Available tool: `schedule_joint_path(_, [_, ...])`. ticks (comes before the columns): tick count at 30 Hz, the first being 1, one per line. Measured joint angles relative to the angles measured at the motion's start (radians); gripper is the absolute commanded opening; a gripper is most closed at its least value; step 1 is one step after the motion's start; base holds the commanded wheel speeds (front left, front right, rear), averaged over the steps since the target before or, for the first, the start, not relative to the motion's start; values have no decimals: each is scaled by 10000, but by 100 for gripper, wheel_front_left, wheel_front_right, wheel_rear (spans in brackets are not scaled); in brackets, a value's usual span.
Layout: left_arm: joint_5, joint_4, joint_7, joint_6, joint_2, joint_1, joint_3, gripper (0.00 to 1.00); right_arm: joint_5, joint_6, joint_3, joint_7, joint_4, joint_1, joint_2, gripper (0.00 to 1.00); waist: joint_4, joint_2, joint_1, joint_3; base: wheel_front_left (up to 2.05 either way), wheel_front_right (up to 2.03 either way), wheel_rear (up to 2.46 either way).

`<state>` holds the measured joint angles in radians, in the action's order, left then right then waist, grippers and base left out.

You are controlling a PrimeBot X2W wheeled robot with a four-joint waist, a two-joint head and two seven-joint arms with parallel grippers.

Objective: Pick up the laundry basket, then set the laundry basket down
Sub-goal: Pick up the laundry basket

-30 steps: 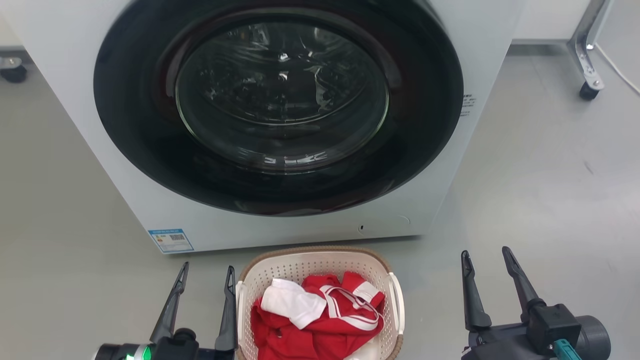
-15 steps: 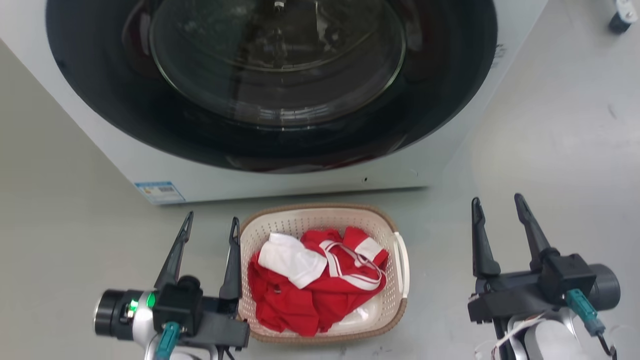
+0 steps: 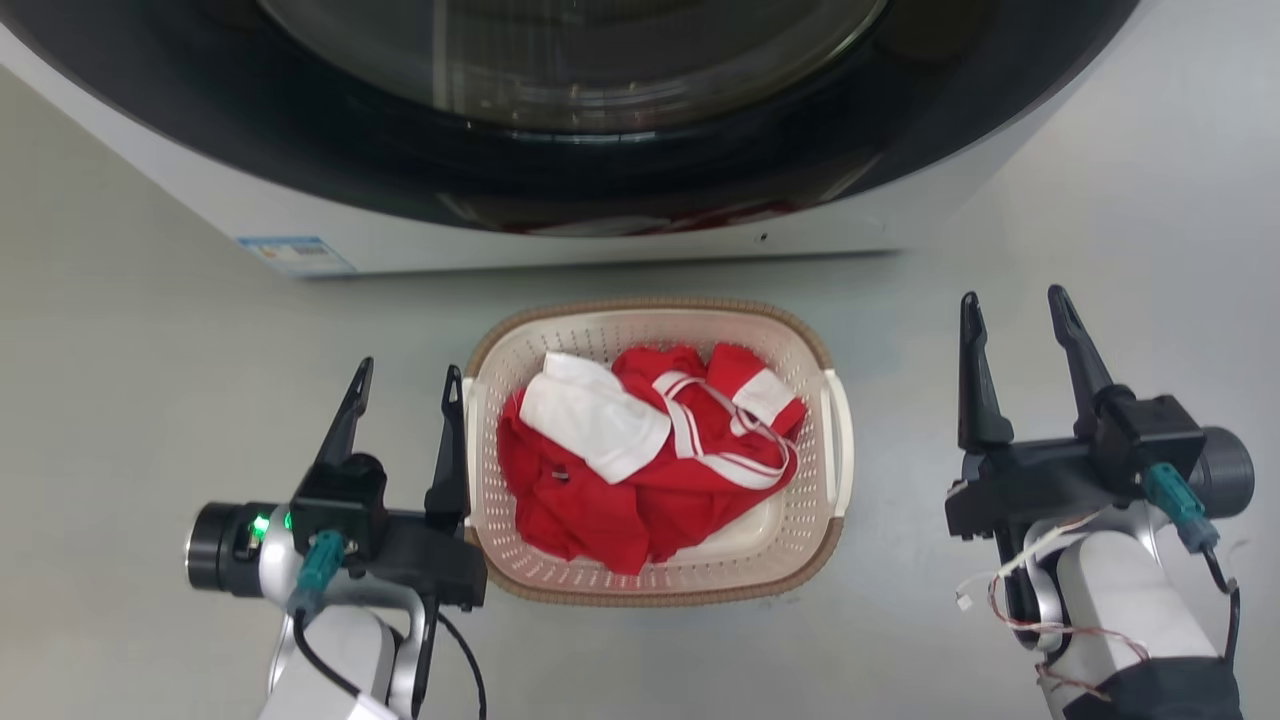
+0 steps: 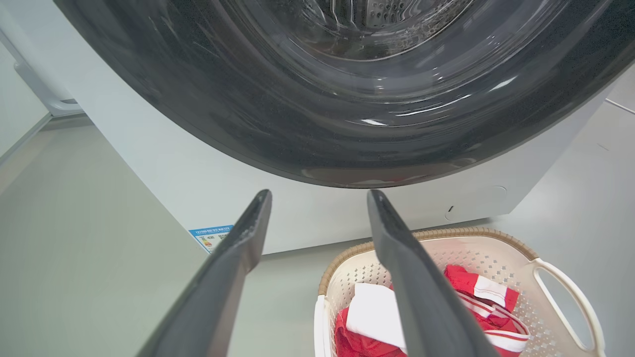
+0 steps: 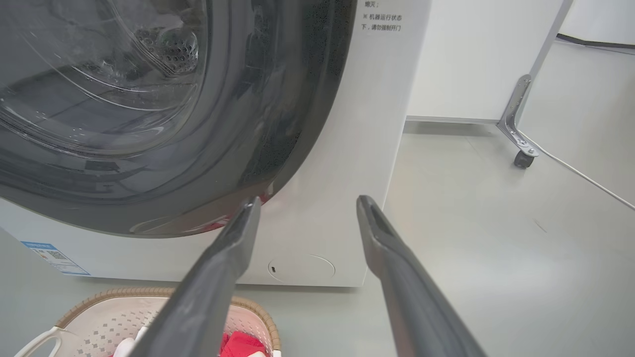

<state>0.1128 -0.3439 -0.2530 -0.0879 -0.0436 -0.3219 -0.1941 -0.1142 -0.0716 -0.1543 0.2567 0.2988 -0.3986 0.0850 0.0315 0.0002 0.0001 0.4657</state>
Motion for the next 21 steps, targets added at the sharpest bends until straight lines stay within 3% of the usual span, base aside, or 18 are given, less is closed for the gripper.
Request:
schedule_joint_path(10, [721,-1158,0,-12,61,-1539,-558,100,36,113,-6,0,988,-1303,123,100,221,1,1,1638,0,0,0])
schedule_joint_path(21, [807,-2499,0,-15,86,-2938,-1154,100,81,117,-117,0,2013,-2353,115,100,422,1,1,3348,0,0,0])
